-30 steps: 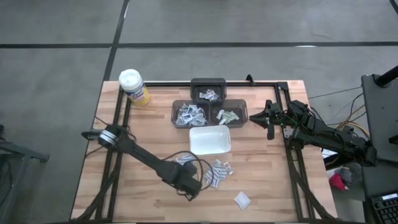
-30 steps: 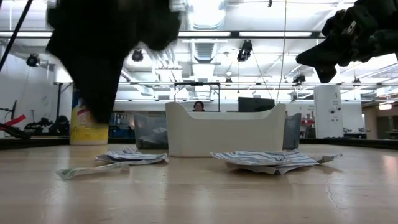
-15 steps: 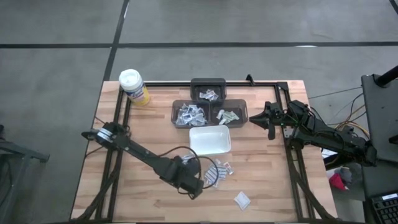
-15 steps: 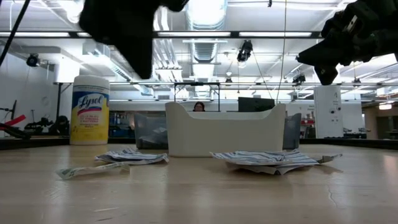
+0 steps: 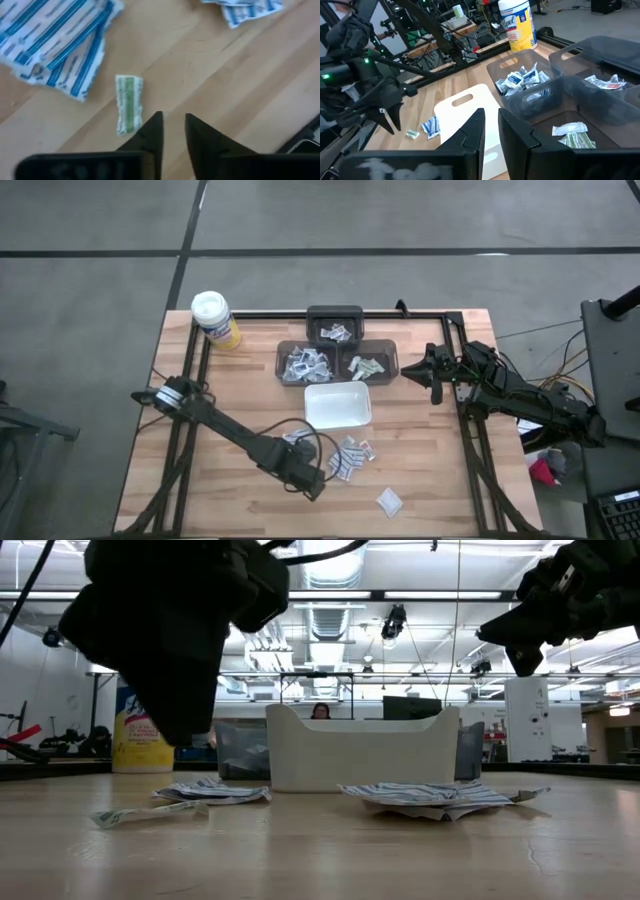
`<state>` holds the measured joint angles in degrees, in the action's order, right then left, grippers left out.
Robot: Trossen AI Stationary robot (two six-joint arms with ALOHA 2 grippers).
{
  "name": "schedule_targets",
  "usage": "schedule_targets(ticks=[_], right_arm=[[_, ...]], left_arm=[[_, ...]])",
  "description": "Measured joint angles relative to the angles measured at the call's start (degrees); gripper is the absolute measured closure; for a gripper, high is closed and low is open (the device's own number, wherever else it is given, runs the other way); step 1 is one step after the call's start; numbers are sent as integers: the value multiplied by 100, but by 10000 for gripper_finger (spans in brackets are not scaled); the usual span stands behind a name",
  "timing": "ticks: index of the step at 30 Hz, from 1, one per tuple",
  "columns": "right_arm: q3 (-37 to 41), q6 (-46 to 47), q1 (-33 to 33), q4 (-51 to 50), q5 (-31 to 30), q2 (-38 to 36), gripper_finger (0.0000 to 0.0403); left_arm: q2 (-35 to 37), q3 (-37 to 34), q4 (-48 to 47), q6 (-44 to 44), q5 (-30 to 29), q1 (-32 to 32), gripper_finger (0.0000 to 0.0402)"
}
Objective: Pick & Place First Aid Supplies
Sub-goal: Put the green bandage into the bottom right black bin
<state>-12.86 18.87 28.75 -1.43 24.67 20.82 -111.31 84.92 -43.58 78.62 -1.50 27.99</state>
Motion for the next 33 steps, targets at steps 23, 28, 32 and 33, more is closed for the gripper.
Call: schedule_targets(ticks=[23,28,32,33], right_arm=[[0,19,1,-3,-19,0,351],[0,20,2,-2,-20,-4,351],[1,20,2,-2,-20,-2,351],[2,20,2,-4,-20,-2,351]], left_arm=[[2,-879,753,518,44,-15,260],[2,-1029,1037,652,38,-15,269],[2,-1029,1025,619,23,-15,295],[2,-1029,1019,600,13,-15,304]])
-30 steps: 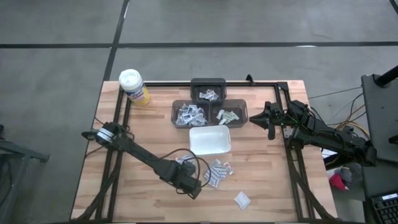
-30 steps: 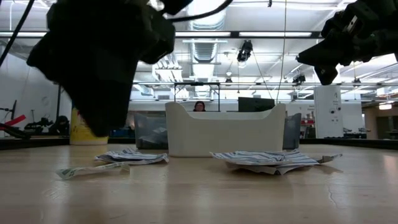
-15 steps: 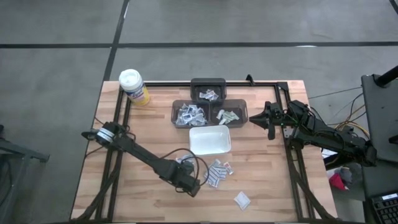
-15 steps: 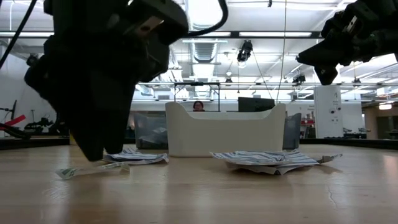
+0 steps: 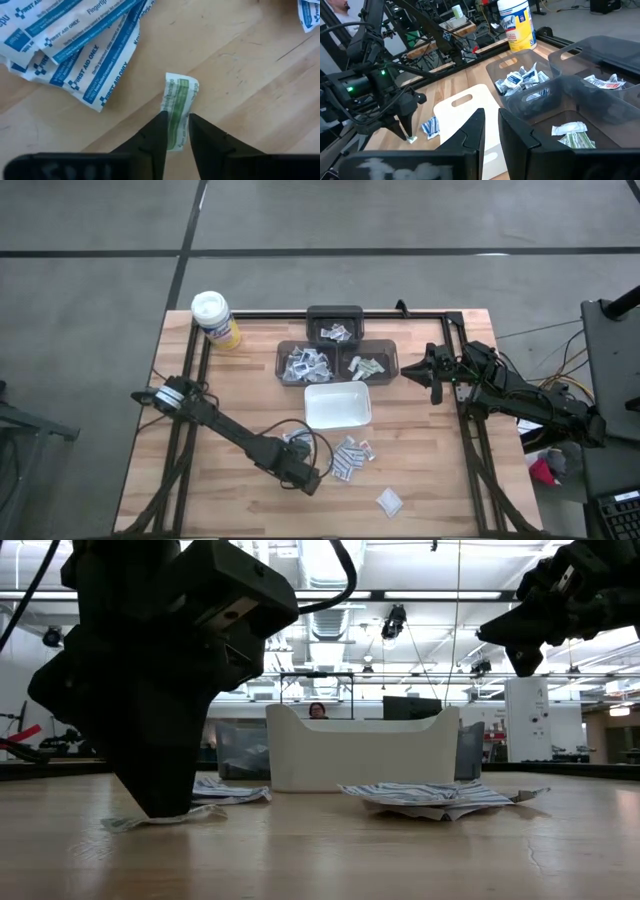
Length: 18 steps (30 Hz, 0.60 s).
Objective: Pick & Place First Aid Supplies
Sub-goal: Put the green bandage into the bottom right black bin
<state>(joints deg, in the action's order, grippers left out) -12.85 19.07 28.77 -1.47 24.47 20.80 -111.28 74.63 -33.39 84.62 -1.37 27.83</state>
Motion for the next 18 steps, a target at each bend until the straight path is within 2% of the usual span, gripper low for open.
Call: schedule_targets(ticks=[10,16,18], right_arm=[[0,0,-1,2,-2,0,351],[0,0,0,2,-9,0,351],[0,0,-2,2,-13,0,351]], left_arm=[[-13,-7,-2,-168,-102,0,368],[-14,-5,-31,-312,-102,8,375],[-7,59,-315,-371,-102,7,374]])
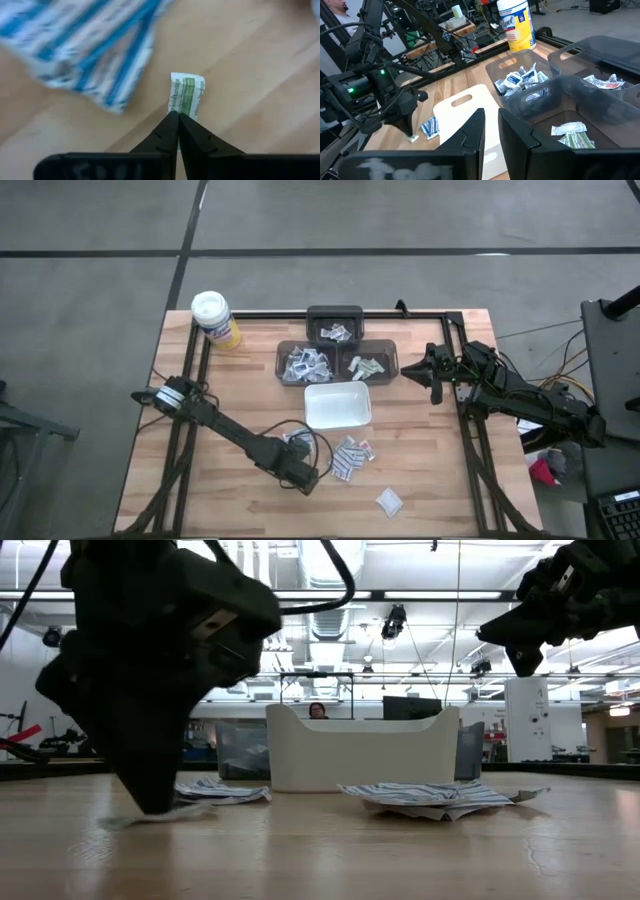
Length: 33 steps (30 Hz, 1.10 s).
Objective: Pick & Place First Aid Supplies
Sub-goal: Put the green bandage into the bottom right black bin
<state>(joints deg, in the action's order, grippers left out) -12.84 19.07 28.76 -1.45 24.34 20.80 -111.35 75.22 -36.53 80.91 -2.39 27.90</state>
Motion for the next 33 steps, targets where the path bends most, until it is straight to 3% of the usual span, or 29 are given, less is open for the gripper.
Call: schedule_targets(ticks=[6,12,20,26,33], right_arm=[[0,0,0,0,0,0,351],[0,31,2,0,2,0,351],[0,26,-1,0,5,4,351],[0,-1,0,0,9,4,351],[0,-20,-1,0,11,2,351]], left_arm=[[15,135,-991,-174,76,7,374],[13,232,-1588,-154,511,8,374],[17,1029,-1322,-353,-335,44,374],[4,923,-1239,-99,-368,31,367],[2,830,-741,186,-352,31,302]])
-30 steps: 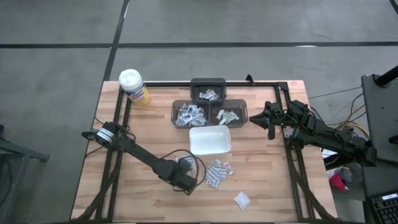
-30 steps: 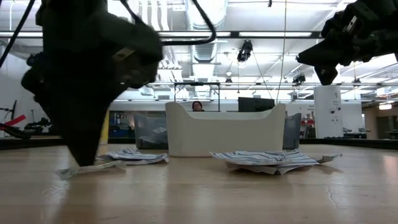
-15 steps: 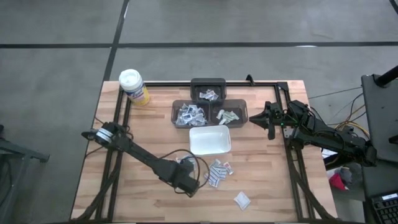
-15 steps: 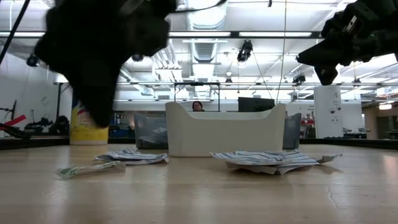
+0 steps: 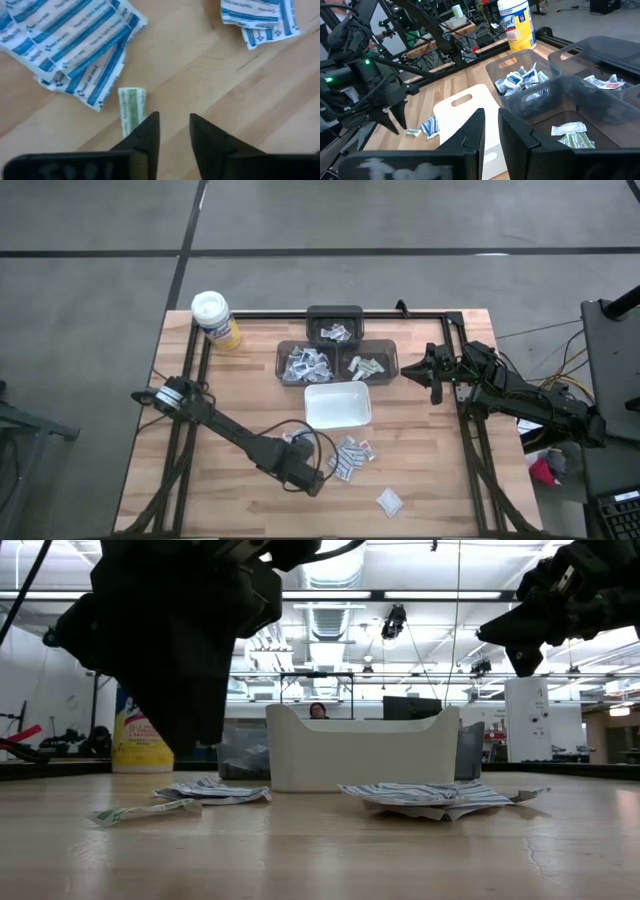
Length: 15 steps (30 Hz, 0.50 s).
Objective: Pick & Place First Aid Supplies
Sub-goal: Put the green bandage into the bottom right black bin
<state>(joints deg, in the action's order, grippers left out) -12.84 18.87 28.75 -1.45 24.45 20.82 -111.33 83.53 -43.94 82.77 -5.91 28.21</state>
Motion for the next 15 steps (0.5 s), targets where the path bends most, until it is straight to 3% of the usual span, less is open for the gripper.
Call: schedule_targets(ticks=[7,15], right_arm=[[0,0,0,0,0,-2,351],[0,-1,1,0,0,-2,351]], left_arm=[[0,-60,57,163,2,0,231],[-4,-452,507,397,24,-9,227]])
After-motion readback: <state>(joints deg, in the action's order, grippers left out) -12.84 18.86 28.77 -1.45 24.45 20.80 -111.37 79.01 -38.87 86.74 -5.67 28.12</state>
